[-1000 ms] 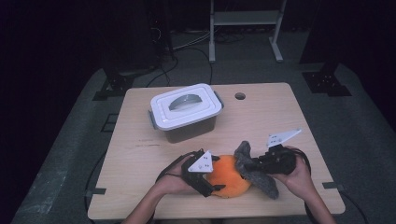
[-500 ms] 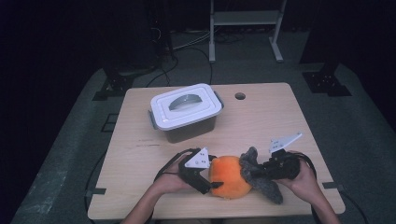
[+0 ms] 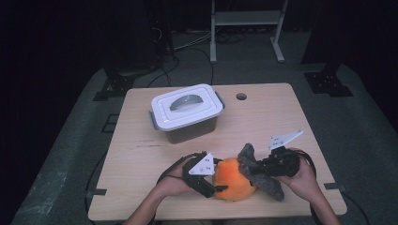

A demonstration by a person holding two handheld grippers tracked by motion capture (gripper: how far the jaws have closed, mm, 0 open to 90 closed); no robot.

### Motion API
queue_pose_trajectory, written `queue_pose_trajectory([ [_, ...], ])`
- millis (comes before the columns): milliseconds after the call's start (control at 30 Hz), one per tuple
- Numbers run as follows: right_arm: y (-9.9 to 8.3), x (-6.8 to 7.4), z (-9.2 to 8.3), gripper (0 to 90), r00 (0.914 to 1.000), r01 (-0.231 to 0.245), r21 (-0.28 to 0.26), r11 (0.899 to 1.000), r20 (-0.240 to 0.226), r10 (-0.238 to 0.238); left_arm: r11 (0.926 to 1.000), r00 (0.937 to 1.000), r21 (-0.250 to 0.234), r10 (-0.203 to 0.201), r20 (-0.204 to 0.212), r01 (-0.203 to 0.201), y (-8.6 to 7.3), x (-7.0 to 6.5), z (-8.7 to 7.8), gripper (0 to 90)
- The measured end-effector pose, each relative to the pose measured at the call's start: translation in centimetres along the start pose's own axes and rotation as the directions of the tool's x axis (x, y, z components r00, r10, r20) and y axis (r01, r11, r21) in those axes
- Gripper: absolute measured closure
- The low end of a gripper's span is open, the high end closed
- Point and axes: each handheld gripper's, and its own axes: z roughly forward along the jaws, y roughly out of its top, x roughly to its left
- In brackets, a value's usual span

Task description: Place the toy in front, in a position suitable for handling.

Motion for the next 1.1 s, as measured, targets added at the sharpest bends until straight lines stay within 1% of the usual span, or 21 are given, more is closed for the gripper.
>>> queue_pose_trajectory([
  [67, -0.3, -0.3, -0.5, 74.8, 0.9997, -0.007, 0.008, 1.0, 0.022, 0.006, 0.9999, 0.9999, 0.001, 0.013, 0.001, -0.013, 0.2, -0.1, 0.1, 19.2],
  [133, 0.2, 0.1, -1.0, 75.1, 0.9994, 0.006, -0.017, 1.0, 0.033, -0.005, 0.9997, 0.9997, -0.007, 0.025, 0.007, -0.025, 0.4, -0.3, 0.2, 19.2],
  [200, 1.3, 1.0, -1.4, 75.4, 0.9988, 0.041, -0.05, 0.998, 0.027, -0.04, 0.9992, 0.9992, -0.004, 0.04, 0.008, -0.04, 0.8, -0.5, 0.3, 19.2],
  [267, 2.6, 2.3, -1.1, 75.4, 0.9958, 0.09, -0.063, 0.994, 0.018, -0.089, 0.9988, 0.9988, -0.01, 0.048, 0.007, -0.048, 1.0, -0.6, 0.5, 19.2],
  [300, 3.1, 2.9, -0.7, 75.4, 0.9936, 0.112, -0.058, 0.992, 0.012, -0.112, 0.9986, 0.9986, -0.011, 0.053, 0.007, -0.053, 1.1, -0.7, 0.5, 19.2],
  [367, 3.8, 3.8, 0.2, 75.4, 0.9881, 0.152, -0.016, 0.988, 0.025, -0.151, 0.9983, 0.9983, -0.006, 0.058, 0.005, -0.058, 1.2, -0.8, 0.5, 19.2],
  [400, 3.8, 3.9, 0.6, 75.4, 0.9873, 0.156, 0.003, 0.988, 0.029, -0.156, 0.9983, 0.9983, -0.003, 0.058, 0.005, -0.058, 1.1, -0.8, 0.5, 19.1],
  [433, 3.6, 3.7, 0.8, 75.5, 0.9883, 0.15, 0.007, 0.989, 0.024, -0.15, 0.9984, 0.9984, -0.002, 0.057, 0.005, -0.057, 1.0, -0.8, 0.5, 19.2],
  [500, 3.0, 2.9, 0.8, 75.6, 0.9935, 0.113, -0.008, 0.994, -0.004, -0.113, 0.9989, 0.9989, -0.007, 0.047, 0.003, -0.047, 0.9, -0.8, 0.4, 19.2],
  [533, 2.7, 2.5, 0.6, 75.6, 0.9949, 0.1, -0.011, 0.995, -0.007, -0.1, 0.9988, 0.9988, -0.006, 0.048, 0.003, -0.048, 0.9, -0.7, 0.4, 19.2],
  [667, 1.2, 0.9, -0.3, 75.6, 0.9992, 0.038, 0.001, 0.999, 0.015, -0.038, 0.999, 0.9991, -0.015, 0.042, 0.004, -0.042, 1.0, -0.7, 0.5, 19.2],
  [700, 1.0, 0.7, -0.5, 75.7, 0.9993, 0.032, 0.001, 0.999, 0.021, -0.032, 0.9986, 0.9987, -0.017, 0.05, 0.004, -0.05, 1.1, -0.8, 0.6, 19.2],
  [733, 1.1, 0.8, -0.7, 75.7, 0.9993, 0.031, -0.003, 1.0, 0.023, -0.031, 0.9985, 0.9986, -0.018, 0.053, 0.006, -0.052, 1.2, -0.8, 0.7, 19.2],
  [767, 1.3, 1.1, -0.9, 75.8, 0.9987, 0.042, -0.007, 0.999, 0.03, -0.042, 0.9982, 0.9984, -0.019, 0.056, 0.007, -0.056, 1.4, -0.9, 0.7, 19.2],
  [867, 2.6, 2.6, -1.1, 75.9, 0.9962, 0.087, -0.038, 0.996, 0.006, -0.087, 0.9969, 0.9973, -0.028, 0.073, 0.009, -0.073, 1.7, -1.3, 1.0, 19.2],
  [933, 3.5, 3.6, -0.7, 75.7, 0.9919, 0.127, -0.036, 0.991, 0.009, -0.126, 0.9958, 0.9961, -0.028, 0.088, 0.009, -0.088, 1.9, -1.6, 1.1, 19.2],
  [967, 3.8, 3.9, -0.3, 75.7, 0.9905, 0.137, -0.026, 0.99, 0.013, -0.137, 0.9954, 0.9956, -0.024, 0.093, 0.006, -0.093, 2.0, -1.6, 1.1, 19.2],
  [1033, 3.8, 3.9, 0.3, 75.8, 0.9904, 0.138, -0.006, 0.99, 0.017, -0.137, 0.9956, 0.9958, -0.019, 0.092, 0.001, -0.091, 1.9, -1.7, 1.1, 19.2],
  [1100, 3.4, 3.2, 0.4, 75.8, 0.9939, 0.11, -0.021, 0.994, -0.006, -0.11, 0.9963, 0.9966, -0.02, 0.083, -0.001, -0.083, 1.7, -1.5, 1.0, 19.2],
])
